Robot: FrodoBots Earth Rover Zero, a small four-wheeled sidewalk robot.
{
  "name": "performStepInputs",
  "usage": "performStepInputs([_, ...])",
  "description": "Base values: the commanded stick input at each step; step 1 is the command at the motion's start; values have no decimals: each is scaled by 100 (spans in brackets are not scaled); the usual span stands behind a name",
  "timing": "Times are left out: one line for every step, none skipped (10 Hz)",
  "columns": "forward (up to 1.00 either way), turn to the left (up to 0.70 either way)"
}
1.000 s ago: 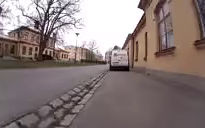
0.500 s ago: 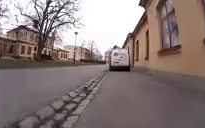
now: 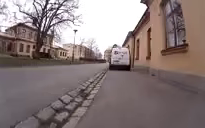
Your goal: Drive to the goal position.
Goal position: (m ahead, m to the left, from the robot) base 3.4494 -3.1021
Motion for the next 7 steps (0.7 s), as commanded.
performStepInputs([70,0])
performStepInputs([70,0])
performStepInputs([70,0])
performStepInputs([70,0])
performStepInputs([70,0])
performStepInputs([70,0])
performStepInputs([70,0])
